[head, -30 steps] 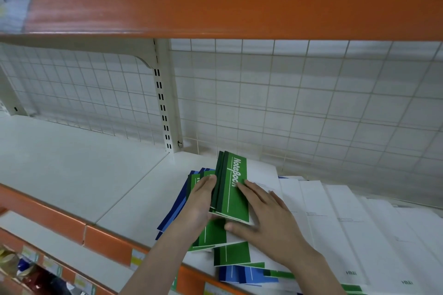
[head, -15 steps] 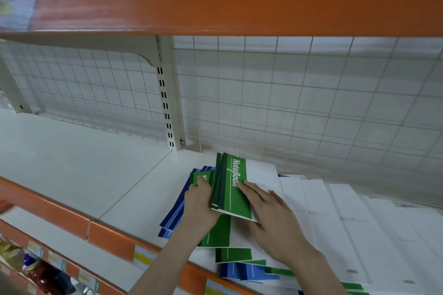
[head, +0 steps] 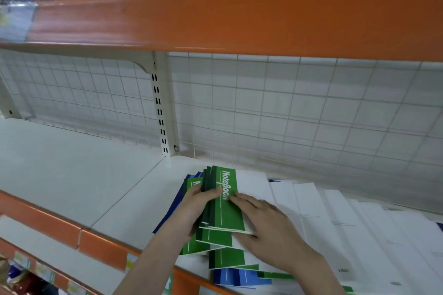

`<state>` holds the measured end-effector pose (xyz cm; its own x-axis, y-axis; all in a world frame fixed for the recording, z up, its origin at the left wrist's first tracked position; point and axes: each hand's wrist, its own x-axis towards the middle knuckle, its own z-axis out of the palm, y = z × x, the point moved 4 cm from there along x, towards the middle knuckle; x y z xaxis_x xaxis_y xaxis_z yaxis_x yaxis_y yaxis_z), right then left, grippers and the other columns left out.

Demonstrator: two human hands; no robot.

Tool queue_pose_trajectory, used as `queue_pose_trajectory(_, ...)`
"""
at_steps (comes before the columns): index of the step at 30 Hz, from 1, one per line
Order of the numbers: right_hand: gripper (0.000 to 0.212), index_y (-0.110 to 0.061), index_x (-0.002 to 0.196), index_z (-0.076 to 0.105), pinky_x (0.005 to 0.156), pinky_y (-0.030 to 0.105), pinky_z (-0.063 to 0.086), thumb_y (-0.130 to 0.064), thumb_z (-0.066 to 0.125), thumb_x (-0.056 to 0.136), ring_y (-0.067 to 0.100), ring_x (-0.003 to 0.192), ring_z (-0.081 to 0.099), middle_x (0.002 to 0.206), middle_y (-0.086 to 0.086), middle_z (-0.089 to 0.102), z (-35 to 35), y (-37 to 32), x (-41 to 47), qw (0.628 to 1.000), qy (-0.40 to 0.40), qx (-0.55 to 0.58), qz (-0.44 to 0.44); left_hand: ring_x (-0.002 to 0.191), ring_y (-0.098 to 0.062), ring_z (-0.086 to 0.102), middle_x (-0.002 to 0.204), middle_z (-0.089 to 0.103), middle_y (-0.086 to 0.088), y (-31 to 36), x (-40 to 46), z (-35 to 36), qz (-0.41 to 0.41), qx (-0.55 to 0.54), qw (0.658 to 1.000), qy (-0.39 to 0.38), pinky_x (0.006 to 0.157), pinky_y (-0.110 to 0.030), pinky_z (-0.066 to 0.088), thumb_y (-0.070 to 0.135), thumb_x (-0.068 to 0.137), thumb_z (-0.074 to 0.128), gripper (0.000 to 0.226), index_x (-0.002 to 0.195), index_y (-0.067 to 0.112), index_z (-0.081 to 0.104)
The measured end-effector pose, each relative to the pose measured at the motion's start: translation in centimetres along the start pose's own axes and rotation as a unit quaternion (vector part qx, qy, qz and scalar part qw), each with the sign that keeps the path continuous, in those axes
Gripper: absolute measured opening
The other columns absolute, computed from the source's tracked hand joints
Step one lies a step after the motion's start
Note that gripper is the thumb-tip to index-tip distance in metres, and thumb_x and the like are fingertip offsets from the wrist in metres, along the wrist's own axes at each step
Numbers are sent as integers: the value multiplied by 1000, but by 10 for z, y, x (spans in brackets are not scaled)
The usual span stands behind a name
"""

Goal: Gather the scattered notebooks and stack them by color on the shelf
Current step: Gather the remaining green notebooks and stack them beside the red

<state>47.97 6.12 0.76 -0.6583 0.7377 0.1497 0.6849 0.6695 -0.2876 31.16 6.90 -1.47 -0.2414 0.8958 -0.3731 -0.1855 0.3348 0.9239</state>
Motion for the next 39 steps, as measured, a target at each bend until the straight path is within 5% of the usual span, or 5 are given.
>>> queue_pose_trajectory(6, 100, -40, 150, 2, 116, 28, 11, -79, 50, 72, -4, 138, 15, 153, -26, -5, -23, 20, -15, 978, 21, 184, 100, 97, -35, 66, 105, 70, -16, 5, -9, 13, 105, -39, 992, -54, 82, -46, 53, 4, 84, 63, 35, 118, 9, 61)
queue_pose_trajectory(9, 74, -18, 146, 29, 104, 27, 38, -49, 59, 86, 7, 117, 51, 140, -7, 44, -47, 46, -21, 914, 152, 299, 227, 99, -28, 67, 111, 70, -9, 16, -19, 28, 174, -77, 975, -115, 76, -40, 55, 3, 83, 60, 44, 124, 18, 57)
queue_pose_trajectory(12, 15, -24, 82, 58, 65, 13, 41, -37, 66, 84, 3, 67, 56, 71, -13, 58, -63, 56, -23, 838, 207, 468, 189, 110, -18, 63, 119, 67, 1, 29, -30, 46, 265, -57, 953, -137, 91, -39, 51, 14, 78, 63, 51, 127, 27, 54)
queue_pose_trajectory(15, 19, -21, 104, 67, 72, 17, 51, -19, 68, 86, 9, 91, 68, 98, -7, 73, -78, 54, -30, 809, 276, 514, 77, 100, -10, 66, 108, 70, 7, 40, -40, 66, 323, -28, 935, -145, 77, -26, 56, 34, 73, 72, 38, 110, 37, 63)
queue_pose_trajectory(39, 24, -25, 101, 66, 66, 27, 57, -40, 51, 90, 11, 80, 69, 90, -5, 73, -71, 66, -67, 853, 320, 401, 101, 68, -2, 69, 77, 73, 13, 27, -40, 114, 269, 61, 957, -94, 52, -11, 49, 54, 56, 73, 44, 88, 25, 66)
